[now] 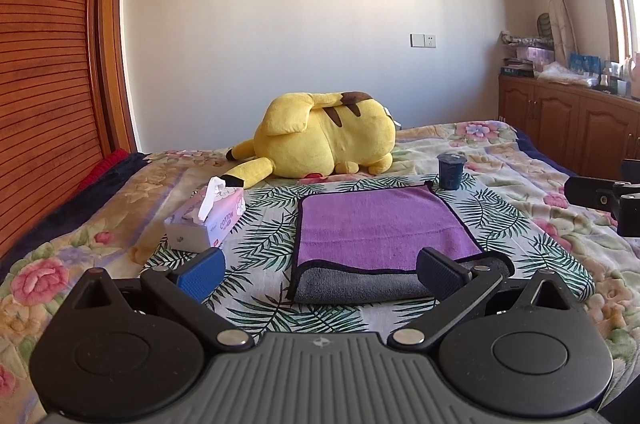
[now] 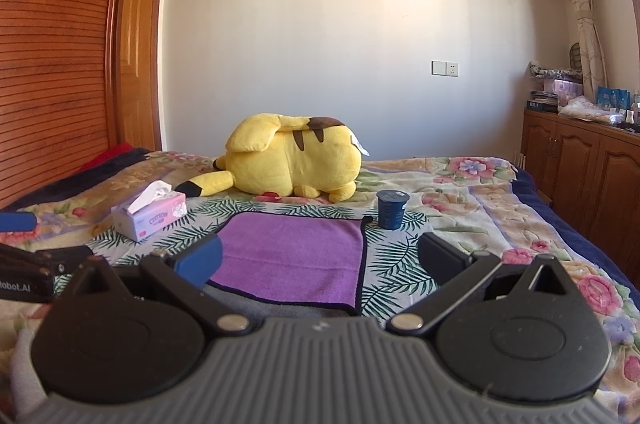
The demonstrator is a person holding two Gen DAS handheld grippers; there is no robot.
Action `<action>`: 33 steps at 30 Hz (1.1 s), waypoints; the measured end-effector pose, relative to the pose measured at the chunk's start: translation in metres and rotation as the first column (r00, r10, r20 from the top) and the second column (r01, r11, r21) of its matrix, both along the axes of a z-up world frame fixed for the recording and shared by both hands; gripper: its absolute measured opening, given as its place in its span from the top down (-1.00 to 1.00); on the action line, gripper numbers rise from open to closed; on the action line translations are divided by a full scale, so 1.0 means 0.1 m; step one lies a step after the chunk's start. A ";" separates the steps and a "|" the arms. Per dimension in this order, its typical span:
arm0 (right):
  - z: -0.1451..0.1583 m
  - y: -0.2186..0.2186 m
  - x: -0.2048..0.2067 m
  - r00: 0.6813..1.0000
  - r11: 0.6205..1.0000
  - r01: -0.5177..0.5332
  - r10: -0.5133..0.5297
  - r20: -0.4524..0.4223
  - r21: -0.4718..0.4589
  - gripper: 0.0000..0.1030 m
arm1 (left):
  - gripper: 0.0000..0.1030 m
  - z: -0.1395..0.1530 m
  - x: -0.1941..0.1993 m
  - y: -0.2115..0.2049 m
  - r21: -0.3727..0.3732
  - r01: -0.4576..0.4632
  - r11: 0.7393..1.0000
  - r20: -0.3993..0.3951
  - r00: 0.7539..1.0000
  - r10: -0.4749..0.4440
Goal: Fold towel
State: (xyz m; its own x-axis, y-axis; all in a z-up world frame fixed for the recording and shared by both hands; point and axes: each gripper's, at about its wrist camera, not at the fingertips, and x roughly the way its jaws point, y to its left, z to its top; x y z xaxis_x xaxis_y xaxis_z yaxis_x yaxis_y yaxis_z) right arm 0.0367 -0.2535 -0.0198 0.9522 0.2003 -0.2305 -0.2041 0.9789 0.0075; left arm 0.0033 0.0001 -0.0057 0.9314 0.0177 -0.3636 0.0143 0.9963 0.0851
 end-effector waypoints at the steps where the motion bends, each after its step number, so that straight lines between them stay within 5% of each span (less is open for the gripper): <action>1: 0.00 0.01 0.01 1.000 1.000 -0.004 0.004 -0.001 0.000 -1.00 | -0.69 0.00 0.01 -0.01 0.002 -0.001 1.000 -0.003 1.000 0.001; 33: -0.21 0.17 0.76 0.958 0.972 -0.180 0.138 -0.250 -0.154 -1.00 | -0.67 -0.24 0.49 -0.05 0.014 0.059 0.998 -0.186 0.981 -0.055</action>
